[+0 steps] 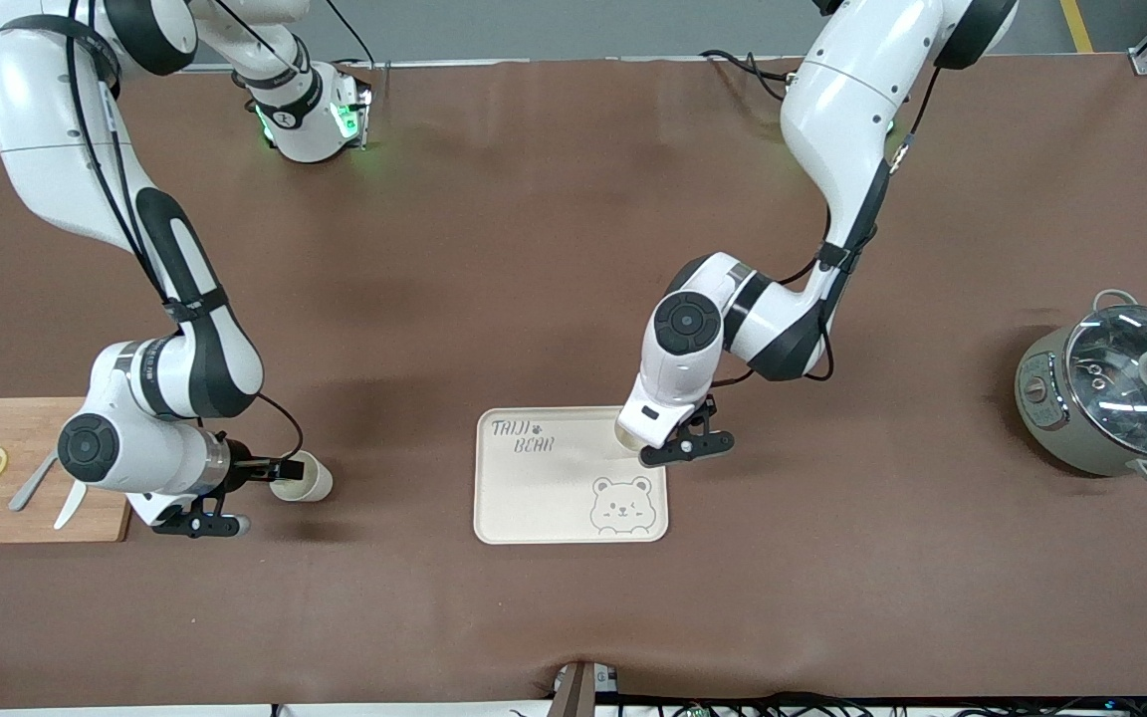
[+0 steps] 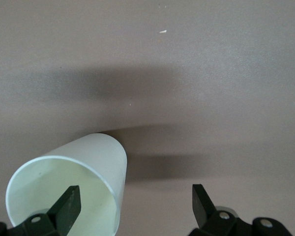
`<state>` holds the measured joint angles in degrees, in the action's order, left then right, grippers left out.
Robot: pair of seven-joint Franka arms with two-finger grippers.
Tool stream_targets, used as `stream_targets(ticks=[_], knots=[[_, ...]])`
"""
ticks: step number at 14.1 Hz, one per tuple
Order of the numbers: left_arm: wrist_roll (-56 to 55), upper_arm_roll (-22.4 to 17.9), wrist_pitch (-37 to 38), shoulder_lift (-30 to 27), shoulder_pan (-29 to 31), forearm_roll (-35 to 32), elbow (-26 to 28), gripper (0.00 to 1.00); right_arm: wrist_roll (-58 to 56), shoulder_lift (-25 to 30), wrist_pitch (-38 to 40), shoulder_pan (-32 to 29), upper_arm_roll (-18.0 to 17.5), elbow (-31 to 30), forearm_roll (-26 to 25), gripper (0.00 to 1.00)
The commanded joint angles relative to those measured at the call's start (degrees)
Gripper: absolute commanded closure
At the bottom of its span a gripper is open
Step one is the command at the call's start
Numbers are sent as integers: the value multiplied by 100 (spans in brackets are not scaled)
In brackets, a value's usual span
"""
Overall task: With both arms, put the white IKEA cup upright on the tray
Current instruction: 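Lower the held cup onto the bear tray and open the left gripper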
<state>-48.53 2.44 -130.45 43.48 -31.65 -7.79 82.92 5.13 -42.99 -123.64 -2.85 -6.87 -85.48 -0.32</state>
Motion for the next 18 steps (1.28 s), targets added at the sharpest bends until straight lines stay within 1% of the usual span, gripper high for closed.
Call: stream_targets(ticks=[1, 3, 4, 5, 6, 8, 9, 10, 11, 12, 13, 15, 18], knots=[[-253, -24, 125, -129, 9, -127, -127, 0, 120, -25, -81, 39, 10, 5, -100, 0], [-253, -24, 256, -295, 53, 31, -136, 0, 120, -25, -81, 48, 10, 14, -100, 0], [-244, -16, 335, -375, 132, 66, -162, 0, 120, -25, -73, 48, 10, 23, -100, 3], [-227, -16, 449, -445, 219, 110, -267, 0, 120, -25, -73, 48, 2, 23, -100, 23], [-209, -16, 598, -480, 281, 119, -337, 0, 128, -25, -73, 48, 2, 31, -92, 40], [-157, 28, 661, -577, 465, 119, -373, 0, 128, -25, -64, 66, 2, 40, -65, 58], [87, 46, 653, -691, 623, 172, -373, 0, 128, -25, -64, 66, 2, 49, -65, 69], [586, 46, 679, -796, 764, 285, -338, 0, 128, -25, -64, 66, 2, 49, -65, 82], [1173, 37, 757, -876, 930, 426, -321, 0, 128, -25, -64, 74, 2, 58, -65, 92], [1736, 37, 906, -902, 1132, 479, -321, 0, 128, -25, -64, 83, 2, 58, -74, 97], [2307, 37, 1012, -964, 1352, 488, -303, 0, 128, -25, -64, 83, 2, 58, -83, 100], [3057, 37, 1118, -1008, 1748, 497, -268, 0, 128, -25, -64, 109, 2, 67, -83, 100], [3769, 37, 1014, -886, 2240, 480, -233, 0, 128, -25, -64, 109, 2, 84, -65, 100]])
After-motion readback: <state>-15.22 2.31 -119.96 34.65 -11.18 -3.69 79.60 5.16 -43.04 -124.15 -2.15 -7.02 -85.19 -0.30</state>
